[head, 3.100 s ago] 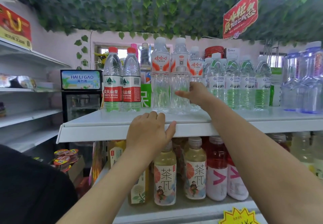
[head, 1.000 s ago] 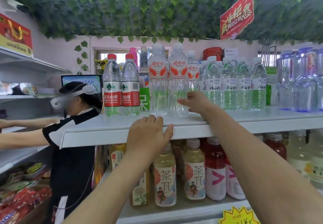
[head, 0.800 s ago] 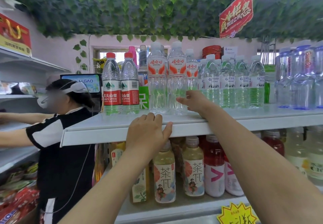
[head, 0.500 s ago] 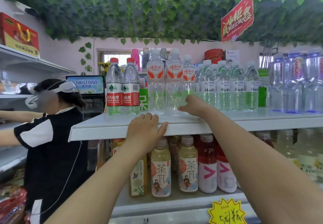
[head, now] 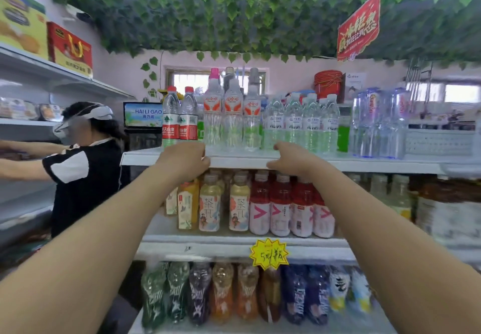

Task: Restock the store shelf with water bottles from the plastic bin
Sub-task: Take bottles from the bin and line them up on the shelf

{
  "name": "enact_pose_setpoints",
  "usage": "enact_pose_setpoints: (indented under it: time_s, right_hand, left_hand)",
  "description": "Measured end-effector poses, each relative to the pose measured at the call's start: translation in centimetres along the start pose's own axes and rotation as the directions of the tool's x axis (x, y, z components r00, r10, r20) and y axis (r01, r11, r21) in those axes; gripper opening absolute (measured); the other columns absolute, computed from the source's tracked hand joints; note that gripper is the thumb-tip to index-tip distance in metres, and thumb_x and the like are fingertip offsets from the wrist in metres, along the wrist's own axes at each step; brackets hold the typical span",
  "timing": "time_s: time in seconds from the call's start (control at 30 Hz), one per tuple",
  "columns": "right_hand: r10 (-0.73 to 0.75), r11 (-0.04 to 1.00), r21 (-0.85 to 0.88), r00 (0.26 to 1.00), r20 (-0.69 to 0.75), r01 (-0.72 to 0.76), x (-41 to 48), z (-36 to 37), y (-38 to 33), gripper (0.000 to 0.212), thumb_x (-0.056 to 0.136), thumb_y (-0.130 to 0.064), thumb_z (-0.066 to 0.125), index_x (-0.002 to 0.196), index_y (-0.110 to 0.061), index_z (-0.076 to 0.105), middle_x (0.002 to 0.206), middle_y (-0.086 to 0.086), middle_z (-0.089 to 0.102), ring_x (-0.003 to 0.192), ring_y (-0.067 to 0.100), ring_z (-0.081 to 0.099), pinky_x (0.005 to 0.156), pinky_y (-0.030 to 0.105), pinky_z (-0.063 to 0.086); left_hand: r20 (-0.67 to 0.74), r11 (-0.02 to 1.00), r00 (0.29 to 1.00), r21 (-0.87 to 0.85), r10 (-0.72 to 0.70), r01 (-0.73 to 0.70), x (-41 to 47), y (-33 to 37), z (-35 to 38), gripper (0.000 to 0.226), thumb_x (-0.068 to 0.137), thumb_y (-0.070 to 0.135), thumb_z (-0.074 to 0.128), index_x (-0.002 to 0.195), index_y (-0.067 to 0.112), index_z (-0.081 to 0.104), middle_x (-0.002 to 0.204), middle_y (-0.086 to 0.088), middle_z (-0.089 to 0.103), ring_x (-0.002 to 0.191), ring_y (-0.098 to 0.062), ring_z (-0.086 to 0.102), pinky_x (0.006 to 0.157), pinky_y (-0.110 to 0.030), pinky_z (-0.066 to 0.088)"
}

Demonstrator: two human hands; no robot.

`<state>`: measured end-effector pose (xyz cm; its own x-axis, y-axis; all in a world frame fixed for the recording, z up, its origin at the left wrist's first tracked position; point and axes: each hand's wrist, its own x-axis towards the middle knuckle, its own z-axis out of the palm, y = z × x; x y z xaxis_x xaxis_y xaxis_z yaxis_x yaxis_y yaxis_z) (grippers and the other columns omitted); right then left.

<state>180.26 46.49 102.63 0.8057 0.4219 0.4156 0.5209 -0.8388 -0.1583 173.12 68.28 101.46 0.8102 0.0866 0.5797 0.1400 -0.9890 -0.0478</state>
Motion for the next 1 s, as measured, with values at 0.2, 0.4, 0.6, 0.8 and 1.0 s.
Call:
enact_pose_setpoints:
  time_s: [0.2,0.4,0.6,0.8,1.0]
  right_hand:
    - [0.023,1.0,0.006,1.0,-0.01,-0.023,-7.8,-1.4,2.3,0.061,0.091,-0.037,0.056,0.139,-0.007,0.035,0.141,0.016,0.041,0.126,0.033,0.043,0.102,0.041,0.04]
    - [0.033,0.998,-0.059,0.999,0.016,-0.032,-14.7,-2.6,2.5,0.055,0.09,-0.035,0.054,0.134,-0.007,0.038,0.133,0.017,0.048,0.12,0.035,0.047,0.096,0.045,0.044]
    - [0.031,0.998,-0.063,0.999,0.017,-0.03,-21.2,-3.3,1.1,0.062,0.091,-0.037,0.054,0.142,-0.009,0.031,0.142,0.015,0.04,0.129,0.033,0.04,0.104,0.047,0.038]
    - [0.043,0.998,-0.041,0.998,0.048,-0.041,-28.3,-2.8,-0.5,0.051,0.091,-0.032,0.051,0.135,-0.008,0.039,0.135,0.016,0.047,0.118,0.031,0.048,0.095,0.042,0.044]
    - [0.057,0.998,-0.018,0.993,0.108,-0.055,-35.5,-0.1,-1.2,0.043,0.091,-0.026,0.053,0.127,-0.004,0.046,0.131,0.019,0.05,0.111,0.032,0.05,0.089,0.04,0.045]
  left_hand:
    - [0.072,0.995,0.996,0.087,-0.054,0.048,-8.0,4.2,-4.0,0.033,0.094,0.041,0.037,0.095,0.011,0.051,0.099,-0.006,0.053,0.091,-0.025,0.051,0.077,-0.037,0.045]
    - [0.104,0.985,0.994,0.172,-0.02,0.002,-14.7,6.4,-7.1,0.046,0.095,0.043,0.036,0.124,0.009,0.048,0.119,-0.011,0.053,0.109,-0.029,0.05,0.085,-0.04,0.042]
    - [0.093,0.991,0.996,0.133,0.013,-0.025,-21.0,7.7,-9.6,0.043,0.096,0.041,0.033,0.117,0.008,0.048,0.118,-0.012,0.051,0.108,-0.029,0.048,0.084,-0.04,0.041]
    - [0.126,1.0,0.992,0.028,-0.002,-0.001,-27.7,9.3,-10.3,0.047,0.096,0.036,0.035,0.132,0.007,0.039,0.131,-0.014,0.041,0.118,-0.03,0.042,0.095,-0.044,0.042]
    - [0.258,1.0,0.966,0.016,0.02,-0.025,-33.9,9.6,-8.2,0.048,0.095,0.04,0.036,0.125,0.004,0.043,0.125,-0.015,0.046,0.115,-0.031,0.043,0.092,-0.045,0.043]
